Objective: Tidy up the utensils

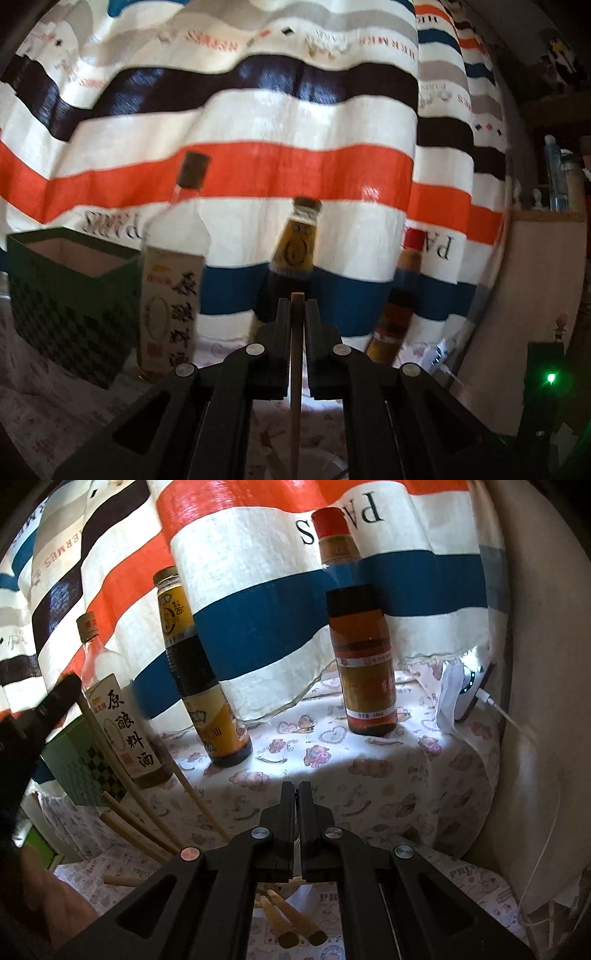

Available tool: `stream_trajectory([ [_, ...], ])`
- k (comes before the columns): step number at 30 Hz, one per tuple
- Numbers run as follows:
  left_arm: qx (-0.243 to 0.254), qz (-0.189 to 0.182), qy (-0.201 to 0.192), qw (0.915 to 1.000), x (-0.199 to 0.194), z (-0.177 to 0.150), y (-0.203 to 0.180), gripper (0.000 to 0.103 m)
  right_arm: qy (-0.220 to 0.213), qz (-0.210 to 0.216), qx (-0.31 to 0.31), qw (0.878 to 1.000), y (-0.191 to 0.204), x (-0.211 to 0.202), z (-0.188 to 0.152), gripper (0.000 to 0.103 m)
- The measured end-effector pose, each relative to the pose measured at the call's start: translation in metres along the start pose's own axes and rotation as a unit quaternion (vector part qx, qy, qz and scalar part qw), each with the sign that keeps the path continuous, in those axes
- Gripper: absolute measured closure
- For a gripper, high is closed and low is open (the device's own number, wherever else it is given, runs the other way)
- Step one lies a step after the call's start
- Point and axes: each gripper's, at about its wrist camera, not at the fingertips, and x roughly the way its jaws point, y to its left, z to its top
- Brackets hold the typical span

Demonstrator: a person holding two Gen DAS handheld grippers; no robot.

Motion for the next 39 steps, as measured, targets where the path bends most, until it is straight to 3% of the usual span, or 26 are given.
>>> stream_trajectory([
  [5,0.011,-0.011,0.039,0.9991,0.012,-0.005,-0.001,0.094,0.007,0.024,0.008,1.0,-0.008,0.001,0.003,0.1],
  [7,0.011,-0.008,0.049,0.9987,0.013,-0.004,0.0,0.068,0.013,0.043,0.011,0.999,-0.009,0.002,0.003,0.099],
  [8,0.007,-0.007,0.044,0.999,0.009,-0.003,0.002,0.061,0.014,0.055,0.018,0.998,-0.011,0.001,0.003,0.099],
  [9,0.005,-0.008,0.035,0.9993,0.004,-0.001,0.003,0.05,0.015,0.062,0.023,0.998,-0.012,0.0,0.003,0.096],
  [12,0.018,-0.006,0.022,0.9996,-0.007,0.008,0.002,0.045,0.003,0.065,0.02,0.998,-0.012,-0.008,0.006,0.07],
  [15,0.031,0.002,0.016,0.9994,-0.017,0.016,0.003,0.035,-0.013,0.055,0.008,0.998,-0.009,-0.017,0.008,0.066],
  [18,0.03,0.011,0.019,0.9993,-0.029,0.024,0.012,0.022,-0.023,0.064,0.018,0.997,-0.01,-0.024,0.01,0.055],
  [20,0.033,0.014,0.021,0.9991,-0.037,0.029,0.02,0.019,-0.029,0.061,0.015,0.998,-0.007,-0.03,0.012,0.055],
  [23,0.073,0.074,0.0,0.9946,-0.054,0.036,0.03,0.014,-0.055,0.028,-0.013,0.998,0.004,-0.045,0.012,0.055],
  [25,0.081,0.091,-0.005,0.9926,-0.065,0.041,0.041,0.012,-0.065,0.029,-0.022,0.997,0.012,-0.054,0.012,0.055],
  [29,0.055,0.096,0.001,0.9939,-0.092,0.048,0.072,0.006,-0.081,0.045,-0.042,0.995,0.031,-0.074,0.006,0.053],
  [32,0.055,0.083,0.008,0.995,-0.11,0.049,0.087,0.001,-0.088,0.047,-0.042,0.994,0.043,-0.085,-0.003,0.033],
  [35,0.073,0.085,0.009,0.9936,-0.129,0.04,0.095,0.001,-0.082,0.06,-0.04,0.994,0.049,-0.091,-0.017,0.031],
  [39,0.075,0.082,0.023,0.9935,-0.147,0.023,0.103,0.001,-0.079,0.04,-0.058,0.994,0.056,-0.095,-0.037,0.026],
])
